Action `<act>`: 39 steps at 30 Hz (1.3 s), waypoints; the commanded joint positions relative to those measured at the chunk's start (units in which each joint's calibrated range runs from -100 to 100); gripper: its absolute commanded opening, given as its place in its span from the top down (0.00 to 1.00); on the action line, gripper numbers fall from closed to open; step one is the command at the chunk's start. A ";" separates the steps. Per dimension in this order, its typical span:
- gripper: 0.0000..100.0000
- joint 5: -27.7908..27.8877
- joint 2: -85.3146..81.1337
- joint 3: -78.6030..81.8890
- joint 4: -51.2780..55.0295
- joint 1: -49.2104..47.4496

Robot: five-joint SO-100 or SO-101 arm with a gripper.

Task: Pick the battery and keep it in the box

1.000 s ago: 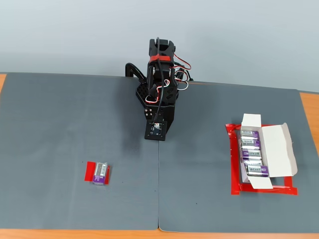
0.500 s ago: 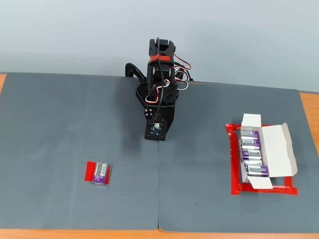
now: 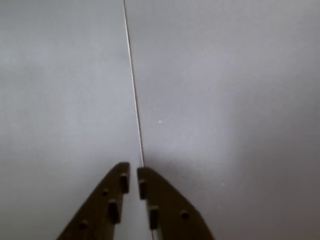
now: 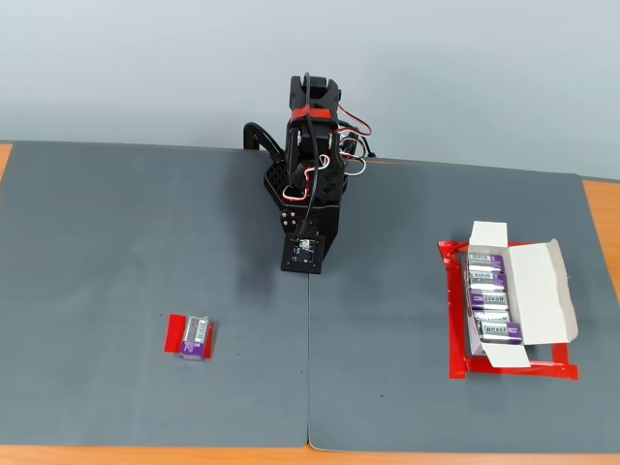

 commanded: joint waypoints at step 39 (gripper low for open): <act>0.98 0.06 36.62 -21.65 -21.90 0.45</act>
